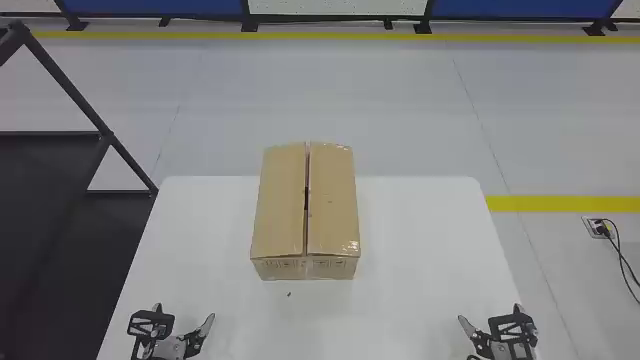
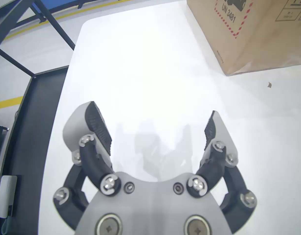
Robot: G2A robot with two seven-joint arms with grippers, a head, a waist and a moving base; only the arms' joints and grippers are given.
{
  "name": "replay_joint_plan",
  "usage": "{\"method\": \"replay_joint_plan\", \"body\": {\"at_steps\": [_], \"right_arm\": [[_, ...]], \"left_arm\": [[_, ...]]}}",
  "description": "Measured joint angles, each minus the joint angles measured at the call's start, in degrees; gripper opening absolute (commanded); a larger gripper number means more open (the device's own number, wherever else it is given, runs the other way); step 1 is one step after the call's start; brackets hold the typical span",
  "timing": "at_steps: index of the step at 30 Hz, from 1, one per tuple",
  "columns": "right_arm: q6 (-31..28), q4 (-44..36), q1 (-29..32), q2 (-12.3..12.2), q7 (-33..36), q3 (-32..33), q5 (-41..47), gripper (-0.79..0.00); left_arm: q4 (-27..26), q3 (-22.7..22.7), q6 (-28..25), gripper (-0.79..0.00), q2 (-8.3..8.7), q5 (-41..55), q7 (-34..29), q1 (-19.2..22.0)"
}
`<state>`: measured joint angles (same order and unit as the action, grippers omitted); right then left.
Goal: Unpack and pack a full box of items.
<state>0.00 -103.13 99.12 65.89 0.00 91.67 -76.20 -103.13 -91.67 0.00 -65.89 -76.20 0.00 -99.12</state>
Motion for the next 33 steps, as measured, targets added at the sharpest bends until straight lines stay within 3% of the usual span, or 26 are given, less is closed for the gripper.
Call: {"method": "replay_joint_plan", "body": {"at_steps": [19, 27, 33], "right_arm": [[-0.88, -0.91, -0.77, 0.14, -1.30, -1.07, -1.21, 0.000], [-0.02, -6.87, -0.24, 0.07, -8.32, -3.09, -13.53, 0.000], [6.96, -10.14, -2.19, 0.69, -7.79, -7.61, -23.90, 0.000]], "left_arm": [[1.48, -0.24, -1.27, 0.000, -0.12, 1.18, 1.78, 0.66], [0.76, -2.72, -6.43, 0.000, 0.04, 2.46, 7.17, 1.07], [0.43, -5.51, -13.85, 0.000, 0.41, 6.27, 8.66, 2.68]]}}
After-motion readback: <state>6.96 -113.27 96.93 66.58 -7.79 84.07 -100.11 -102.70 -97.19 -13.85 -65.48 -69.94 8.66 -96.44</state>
